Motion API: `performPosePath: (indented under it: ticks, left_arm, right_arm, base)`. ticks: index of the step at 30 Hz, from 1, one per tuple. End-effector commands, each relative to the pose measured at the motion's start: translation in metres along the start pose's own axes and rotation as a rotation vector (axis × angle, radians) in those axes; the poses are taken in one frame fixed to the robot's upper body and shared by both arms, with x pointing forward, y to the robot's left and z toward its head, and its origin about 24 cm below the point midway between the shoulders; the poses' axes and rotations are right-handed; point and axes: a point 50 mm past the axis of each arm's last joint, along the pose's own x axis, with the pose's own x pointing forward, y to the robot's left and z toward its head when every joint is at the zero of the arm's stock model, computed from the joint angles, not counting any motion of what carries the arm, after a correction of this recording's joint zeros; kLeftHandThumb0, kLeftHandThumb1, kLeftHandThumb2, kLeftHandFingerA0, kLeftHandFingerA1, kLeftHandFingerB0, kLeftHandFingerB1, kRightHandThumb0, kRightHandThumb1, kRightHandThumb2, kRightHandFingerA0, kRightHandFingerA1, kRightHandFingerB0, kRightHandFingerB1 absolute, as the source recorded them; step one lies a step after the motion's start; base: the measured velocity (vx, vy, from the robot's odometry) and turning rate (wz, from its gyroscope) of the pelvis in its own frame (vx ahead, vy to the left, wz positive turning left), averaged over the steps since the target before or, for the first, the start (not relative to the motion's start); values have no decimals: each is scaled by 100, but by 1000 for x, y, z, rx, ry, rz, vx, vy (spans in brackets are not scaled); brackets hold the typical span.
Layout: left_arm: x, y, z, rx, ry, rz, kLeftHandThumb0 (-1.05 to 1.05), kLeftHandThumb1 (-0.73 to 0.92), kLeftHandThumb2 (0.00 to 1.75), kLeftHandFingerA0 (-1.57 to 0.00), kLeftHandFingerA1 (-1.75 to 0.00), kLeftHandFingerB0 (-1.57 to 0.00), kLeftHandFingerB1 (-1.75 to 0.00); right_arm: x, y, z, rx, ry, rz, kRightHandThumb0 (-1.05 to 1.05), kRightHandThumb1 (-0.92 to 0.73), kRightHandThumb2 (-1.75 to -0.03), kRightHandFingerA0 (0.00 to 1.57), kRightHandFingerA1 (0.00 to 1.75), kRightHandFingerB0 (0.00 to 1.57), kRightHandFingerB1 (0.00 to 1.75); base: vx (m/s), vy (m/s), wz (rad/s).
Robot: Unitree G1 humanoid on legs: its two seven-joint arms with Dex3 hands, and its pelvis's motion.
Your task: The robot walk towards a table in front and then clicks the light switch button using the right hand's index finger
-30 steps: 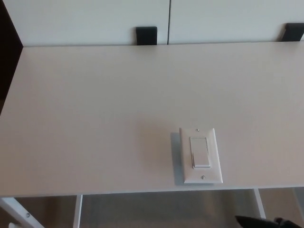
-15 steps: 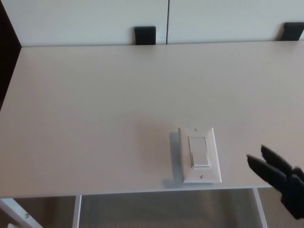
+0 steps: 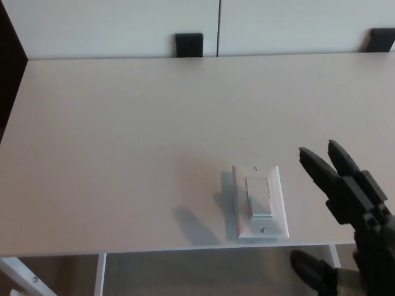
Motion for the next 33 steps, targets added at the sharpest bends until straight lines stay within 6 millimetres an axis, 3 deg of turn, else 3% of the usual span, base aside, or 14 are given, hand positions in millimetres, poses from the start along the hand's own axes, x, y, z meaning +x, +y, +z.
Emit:
performPosePath:
  ticks: [1,2,6,9,12,14,16,18,27,28,29,30,33]
  left_arm:
    - [4,5,0,-26,43,-59,-27,76,64,-44,-40,-35,-34]
    - [4,5,-1,-29,45,-63,-27,75,62,-43,-40,-34,-33]
    - [6,8,4,-54,34,-62,-28,76,64,-42,-41,-33,-34]
    - [8,9,5,-38,35,-53,-26,76,62,-43,-40,-33,-33]
    - [7,10,5,-36,27,-53,-27,76,64,-43,-40,-34,-34]
    - [7,11,6,-22,25,-50,-27,76,64,-43,-41,-34,-34]
    - [6,11,5,-29,36,-51,-27,77,64,-42,-40,-34,-33]
    - [5,11,5,-23,35,-49,-27,77,64,-43,-40,-34,-34]
    - [3,9,3,-18,44,-63,-27,77,64,-43,-40,-34,-34]
    - [4,10,3,-17,45,-61,-27,76,64,-43,-40,-34,-34]
    - [4,11,4,-16,45,-61,-26,75,62,-43,-39,-34,-33]
    - [5,11,5,-7,42,-62,-27,75,62,-43,-39,-34,-33]
    - [5,12,6,-11,38,-67,-26,77,64,-42,-41,-33,-34]
  right_arm:
    - [11,23,-58,-576,260,156,-68,-69,-90,0,0,4,21]
    - [11,25,-60,-602,264,175,-95,-78,-101,0,0,4,12]
    - [17,29,-66,-641,269,196,-95,-75,-102,0,0,11,19]
    - [19,31,-68,-659,296,239,-99,-80,-108,0,0,4,5]
    - [19,33,-68,-670,309,262,-101,-78,-109,0,0,1,2]
    - [19,37,-68,-668,305,261,-99,-72,-103,0,0,1,3]
    - [17,39,-66,-666,300,255,-81,-46,-80,0,0,2,8]
    - [17,41,-64,-667,299,256,-74,-37,-74,0,2,0,10]
    - [6,48,-58,-689,305,289,-63,-32,-73,0,11,0,23]
    - [6,48,-56,-689,307,289,-51,-47,-69,0,0,3,24]
    - [5,48,-54,-684,312,297,-53,-56,-57,0,0,3,24]
    - [6,48,-52,-687,314,301,-65,-33,-74,0,10,0,20]
    - [4,48,-47,-689,311,308,-69,-34,-73,0,7,0,18]
  base:
    - [0,0,0]
    - [0,0,0]
    - [0,0,0]
    - [0,0,0]
    - [0,0,0]
    - [0,0,0]
    - [0,0,0]
    - [0,0,0]
    - [0,0,0]
    - [0,0,0]
    - [0,0,0]
    - [0,0,0]
    - [0,0,0]
